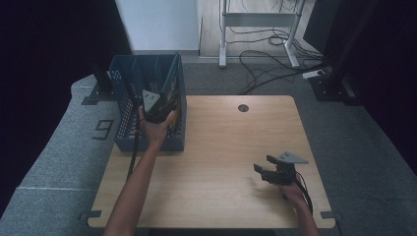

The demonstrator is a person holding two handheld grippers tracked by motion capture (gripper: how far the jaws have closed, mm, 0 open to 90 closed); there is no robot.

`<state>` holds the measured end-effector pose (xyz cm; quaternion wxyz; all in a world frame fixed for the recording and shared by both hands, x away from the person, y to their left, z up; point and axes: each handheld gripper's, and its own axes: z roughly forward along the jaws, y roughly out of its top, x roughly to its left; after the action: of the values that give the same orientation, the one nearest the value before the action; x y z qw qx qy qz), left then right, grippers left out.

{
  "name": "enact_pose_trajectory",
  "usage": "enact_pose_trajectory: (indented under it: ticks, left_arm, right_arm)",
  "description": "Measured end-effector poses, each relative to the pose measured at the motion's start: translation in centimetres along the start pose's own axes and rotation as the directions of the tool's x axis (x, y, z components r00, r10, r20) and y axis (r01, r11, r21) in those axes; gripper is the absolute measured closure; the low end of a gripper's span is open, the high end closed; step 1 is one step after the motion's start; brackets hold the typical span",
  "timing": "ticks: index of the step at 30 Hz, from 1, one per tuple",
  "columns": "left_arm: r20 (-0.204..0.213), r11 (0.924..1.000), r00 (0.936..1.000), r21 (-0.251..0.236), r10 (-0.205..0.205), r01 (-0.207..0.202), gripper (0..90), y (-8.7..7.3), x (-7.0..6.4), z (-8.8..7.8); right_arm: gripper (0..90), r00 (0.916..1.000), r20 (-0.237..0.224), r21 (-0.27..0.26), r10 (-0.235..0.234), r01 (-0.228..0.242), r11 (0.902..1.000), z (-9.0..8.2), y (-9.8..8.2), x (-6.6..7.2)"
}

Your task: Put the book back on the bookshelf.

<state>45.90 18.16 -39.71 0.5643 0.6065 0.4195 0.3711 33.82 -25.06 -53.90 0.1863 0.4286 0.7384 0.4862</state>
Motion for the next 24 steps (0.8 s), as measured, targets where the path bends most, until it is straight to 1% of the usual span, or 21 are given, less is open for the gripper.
enact_pose_trajectory:
  ticks: [2, 5, 7, 8, 10, 16, 18, 20, 24]
  left_arm:
    - [0.019, 0.9999, 0.9997, 0.012, -0.012, 0.012, 41.6, 0.0, 0.1, -0.2]
    - [0.039, 0.9993, 0.9992, 0.036, -0.011, 0.010, 36.8, 0.1, 0.2, -0.5]
    - [0.048, 0.9991, 0.9987, 0.040, -0.016, 0.015, 35.9, 0.0, 0.4, -0.9]
    - [0.054, 0.9988, 0.9982, 0.042, -0.026, 0.023, 35.4, -0.1, 0.4, -1.1]
    - [0.064, 0.9979, 0.9974, 0.057, -0.034, 0.030, 33.5, -0.4, 0.5, -1.5]
    - [0.088, 0.9968, 0.9955, 0.075, -0.037, 0.030, 31.6, -1.2, 0.6, -2.9]
    - [0.097, 0.9951, 0.9943, 0.093, -0.043, 0.034, 31.2, -1.4, 0.7, -3.5]
    - [0.094, 0.9940, 0.9946, 0.104, -0.044, 0.034, 31.2, -1.5, 0.7, -4.0]
    - [0.107, 0.9922, 0.9937, 0.123, -0.033, 0.020, 30.9, -1.9, 0.5, -5.2]
  right_arm:
    - [26.1, 1.0000, 0.000, 0.002, 0.000, 0.000, 1.0000, 0.0, 0.0, 0.0]
    - [26.1, 1.0000, 0.000, 0.001, -0.003, 0.003, 1.0000, 0.0, 0.0, 0.0]
    - [26.1, 1.0000, 0.001, 0.002, -0.003, 0.003, 1.0000, 0.0, 0.0, 0.0]
    - [26.1, 1.0000, 0.002, 0.000, -0.001, 0.001, 1.0000, 0.0, 0.0, 0.0]
    - [26.1, 1.0000, 0.003, -0.001, -0.004, 0.004, 1.0000, 0.0, 0.1, 0.0]
    - [26.0, 1.0000, 0.002, 0.005, -0.006, 0.006, 1.0000, 0.1, 0.1, 0.3]
    - [26.0, 1.0000, 0.003, 0.007, -0.008, 0.008, 0.9999, 0.1, 0.1, 0.4]
    - [26.0, 1.0000, 0.004, 0.004, -0.009, 0.009, 1.0000, 0.0, 0.2, 0.4]
    - [26.0, 0.9999, 0.008, 0.004, -0.010, 0.010, 0.9999, 0.0, 0.2, 0.4]
